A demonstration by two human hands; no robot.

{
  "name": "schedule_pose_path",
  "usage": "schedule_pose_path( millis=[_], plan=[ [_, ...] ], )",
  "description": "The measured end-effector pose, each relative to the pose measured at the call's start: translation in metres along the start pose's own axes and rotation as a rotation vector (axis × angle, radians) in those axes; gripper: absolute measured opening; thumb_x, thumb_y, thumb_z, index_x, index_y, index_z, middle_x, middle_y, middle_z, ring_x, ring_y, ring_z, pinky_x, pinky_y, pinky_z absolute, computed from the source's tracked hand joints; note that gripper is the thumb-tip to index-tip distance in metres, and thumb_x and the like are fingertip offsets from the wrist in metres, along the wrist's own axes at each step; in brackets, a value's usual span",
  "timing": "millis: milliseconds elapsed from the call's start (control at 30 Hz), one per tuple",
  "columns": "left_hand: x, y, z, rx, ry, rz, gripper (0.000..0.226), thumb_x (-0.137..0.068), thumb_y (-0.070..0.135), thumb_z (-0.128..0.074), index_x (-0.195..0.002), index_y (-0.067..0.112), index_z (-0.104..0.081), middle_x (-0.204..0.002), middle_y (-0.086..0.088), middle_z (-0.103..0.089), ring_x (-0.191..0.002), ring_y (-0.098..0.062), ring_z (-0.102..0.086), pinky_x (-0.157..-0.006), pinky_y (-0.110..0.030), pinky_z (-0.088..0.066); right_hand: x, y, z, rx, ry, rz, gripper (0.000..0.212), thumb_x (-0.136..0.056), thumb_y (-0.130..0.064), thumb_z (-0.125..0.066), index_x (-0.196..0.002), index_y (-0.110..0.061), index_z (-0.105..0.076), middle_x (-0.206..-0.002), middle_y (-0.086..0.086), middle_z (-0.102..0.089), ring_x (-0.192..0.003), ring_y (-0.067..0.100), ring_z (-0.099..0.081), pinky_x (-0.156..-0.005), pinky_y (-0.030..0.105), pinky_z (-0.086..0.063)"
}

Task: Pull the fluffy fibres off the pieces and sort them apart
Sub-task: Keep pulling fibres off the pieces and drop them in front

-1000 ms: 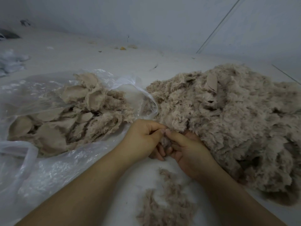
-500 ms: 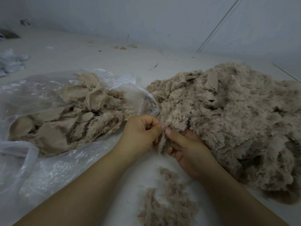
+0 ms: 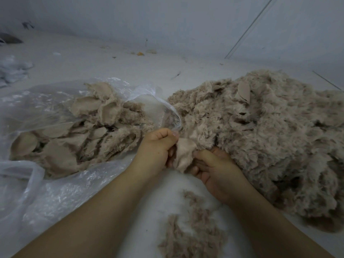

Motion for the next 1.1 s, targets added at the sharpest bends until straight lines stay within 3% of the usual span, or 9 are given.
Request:
schedule_pose_path(
  millis=[133,267,367,467,533,633,800,967,1100],
  plan=[
    [0.002,-0.004,-0.001,-0.171,-0.087,0.013,0.049,-0.078,0.05,-0.074,-0.075,0.004,-0.058,-0.05,-0.007,-0.052,-0.036,-0.018,-0.046,-0.036,-0.021,-0.034,0.0,0.0,0.0,-0.016,-0.023,0.008,0.023,-0.095,0.0,-0.048,-0.112,0.0,-0.064,-0.085,0.012,-0.065,-0.059,0.011,-0.054,-0.046,0.017,-0.039],
    [0.002,-0.007,-0.003,-0.135,-0.121,0.028,0.02,-0.088,0.015,-0.07,-0.07,0.009,-0.065,-0.057,-0.013,-0.062,-0.038,-0.015,-0.052,-0.036,-0.02,-0.037,-0.001,0.0,0.002,-0.003,-0.008,0.004,0.023,-0.094,0.0,-0.048,-0.093,-0.006,-0.07,-0.073,0.008,-0.069,-0.06,0.015,-0.06,-0.047,0.019,-0.045],
    [0.002,-0.005,-0.002,-0.117,-0.141,-0.023,0.02,-0.089,0.006,-0.067,-0.07,0.005,-0.06,-0.047,-0.003,-0.06,-0.033,-0.009,-0.051,-0.034,-0.015,-0.035,0.0,0.0,0.005,-0.029,-0.052,0.01,0.026,-0.087,-0.022,-0.06,-0.062,-0.016,-0.065,-0.049,-0.003,-0.05,-0.048,0.01,-0.049,-0.049,0.021,-0.045],
    [0.004,-0.004,-0.004,-0.175,-0.145,-0.059,0.022,-0.088,0.01,-0.069,-0.069,0.005,-0.06,-0.045,-0.003,-0.056,-0.032,-0.011,-0.047,-0.034,-0.016,-0.034,0.002,-0.001,0.005,0.037,-0.156,0.066,0.04,-0.083,-0.033,-0.061,-0.106,-0.001,-0.068,-0.086,0.011,-0.074,-0.082,0.022,-0.072,-0.074,0.031,-0.059],
    [0.004,-0.004,-0.003,-0.167,-0.137,-0.044,0.023,-0.092,0.011,-0.064,-0.071,0.001,-0.062,-0.048,-0.011,-0.056,-0.033,-0.016,-0.047,-0.034,-0.019,-0.034,0.003,-0.002,0.001,0.083,-0.167,0.073,0.041,-0.088,-0.023,-0.059,-0.116,0.007,-0.063,-0.1,0.022,-0.071,-0.089,0.032,-0.07,-0.075,0.033,-0.058],
    [0.0,-0.005,0.0,-0.066,-0.1,0.011,0.034,-0.097,0.016,-0.056,-0.079,-0.012,-0.059,-0.057,-0.023,-0.054,-0.036,-0.023,-0.042,-0.036,-0.022,-0.032,0.001,-0.002,0.001,0.08,-0.055,0.043,0.016,-0.093,-0.006,-0.053,-0.088,0.003,-0.065,-0.06,0.008,-0.062,-0.056,0.02,-0.055,-0.052,0.022,-0.045],
    [-0.002,-0.01,0.002,0.023,-0.024,0.073,0.041,-0.097,0.022,-0.056,-0.077,-0.014,-0.059,-0.061,-0.026,-0.052,-0.044,-0.028,-0.047,-0.043,-0.026,-0.037,-0.001,0.0,0.0,0.059,-0.068,0.039,0.06,-0.096,-0.001,-0.046,-0.042,-0.019,-0.066,-0.039,-0.007,-0.05,-0.036,0.001,-0.045,-0.041,0.014,-0.038],
    [-0.004,-0.005,0.006,0.076,0.023,0.152,0.042,-0.096,0.034,-0.056,-0.062,0.011,-0.065,-0.051,-0.016,-0.054,-0.036,-0.025,-0.048,-0.038,-0.024,-0.04,-0.001,0.0,0.001,-0.038,-0.045,0.01,0.03,-0.096,0.0,-0.047,-0.071,-0.01,-0.061,-0.043,-0.008,-0.055,-0.038,0.003,-0.05,-0.04,0.015,-0.039],
    [0.002,0.005,0.011,-0.167,-0.378,0.254,0.046,-0.079,0.043,-0.076,-0.076,-0.003,-0.068,-0.058,-0.02,-0.061,-0.037,-0.023,-0.054,-0.037,-0.023,-0.045,0.0,0.001,0.001,0.012,-0.088,0.04,0.018,-0.097,-0.006,-0.049,-0.088,-0.004,-0.064,-0.052,-0.004,-0.061,-0.047,0.009,-0.055,-0.048,0.02,-0.043]
  ],
)
Point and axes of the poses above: each hand's wrist, its own x-axis away from the middle knuckle, its own z-axis out of the back of the hand, y = z × x, the point moved 1 cm from there along -x, towards the middle knuckle
